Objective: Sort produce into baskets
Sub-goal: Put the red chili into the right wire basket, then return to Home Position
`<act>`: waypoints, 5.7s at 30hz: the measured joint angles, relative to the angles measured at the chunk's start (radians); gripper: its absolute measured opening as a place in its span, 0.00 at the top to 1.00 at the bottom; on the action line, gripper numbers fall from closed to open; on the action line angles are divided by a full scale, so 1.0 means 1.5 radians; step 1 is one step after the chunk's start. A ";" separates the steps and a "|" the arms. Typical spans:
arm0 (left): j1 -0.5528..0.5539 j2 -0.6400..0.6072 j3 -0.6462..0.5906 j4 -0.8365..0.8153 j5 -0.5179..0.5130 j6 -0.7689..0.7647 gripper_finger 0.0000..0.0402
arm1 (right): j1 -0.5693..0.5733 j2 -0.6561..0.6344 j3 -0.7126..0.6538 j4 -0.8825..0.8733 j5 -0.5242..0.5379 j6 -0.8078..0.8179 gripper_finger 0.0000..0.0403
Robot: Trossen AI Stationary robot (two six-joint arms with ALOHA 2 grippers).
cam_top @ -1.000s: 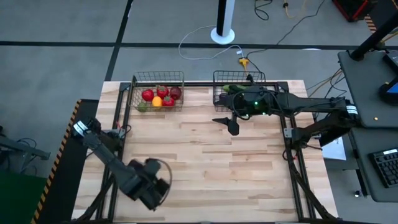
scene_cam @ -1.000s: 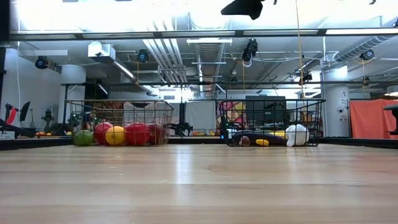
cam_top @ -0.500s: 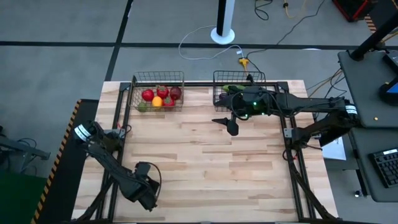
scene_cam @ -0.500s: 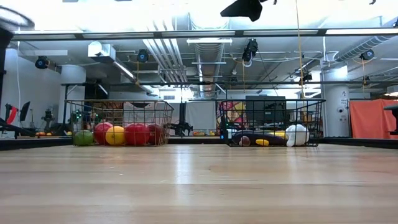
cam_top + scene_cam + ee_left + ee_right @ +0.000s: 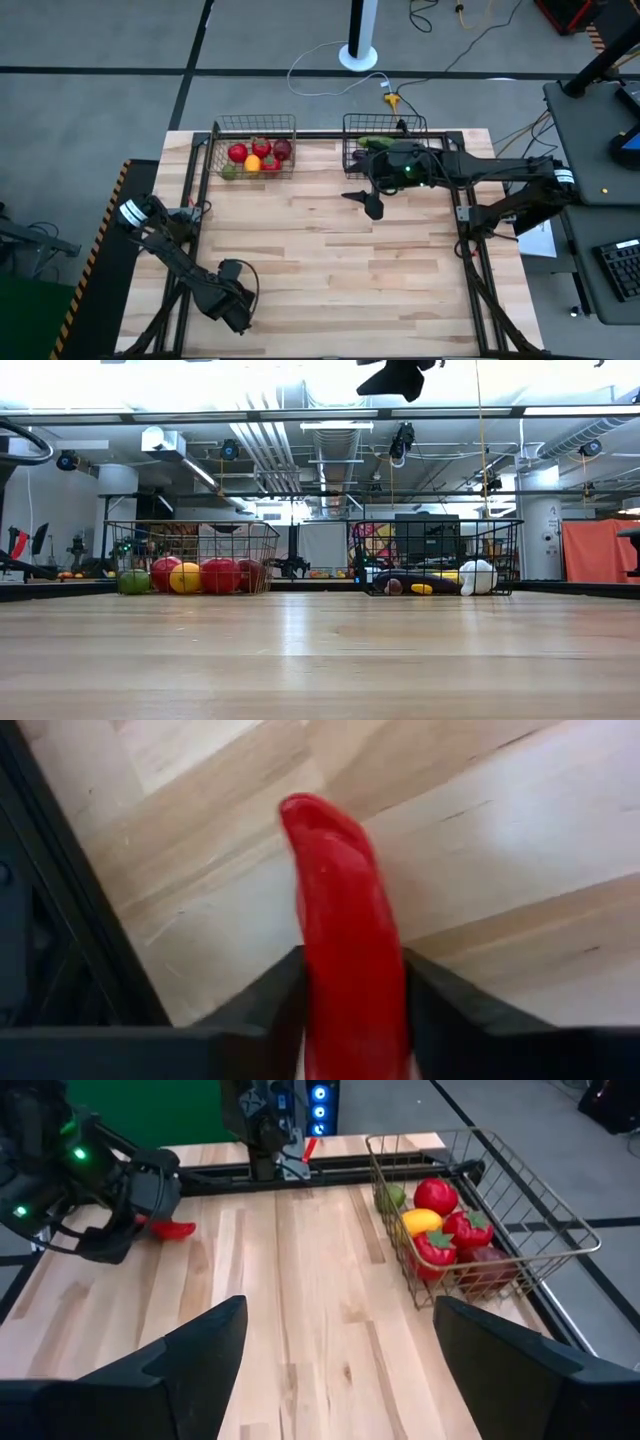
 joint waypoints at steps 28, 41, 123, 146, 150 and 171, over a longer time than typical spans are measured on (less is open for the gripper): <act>0.099 -0.075 0.164 0.443 -0.616 1.078 0.83 | 0.190 0.130 -0.390 0.825 0.016 -0.058 0.26; 0.146 -0.116 0.039 0.715 -0.621 1.243 0.83 | 0.206 0.222 -0.295 0.936 -0.060 0.027 0.24; 0.157 -0.113 0.037 0.461 -0.722 0.882 0.26 | -0.273 0.137 0.022 -0.126 0.283 -0.174 0.78; 0.163 -0.105 0.036 0.533 -0.805 1.037 0.27 | -0.237 0.076 -0.073 -0.051 0.040 0.006 0.37; 0.170 -0.107 0.036 0.596 -0.995 1.121 0.27 | -0.129 -0.002 -0.212 0.160 0.029 0.005 0.37; 0.316 -0.062 0.290 0.344 -0.233 1.419 0.26 | 0.010 -0.135 -0.388 0.452 0.033 -0.065 0.39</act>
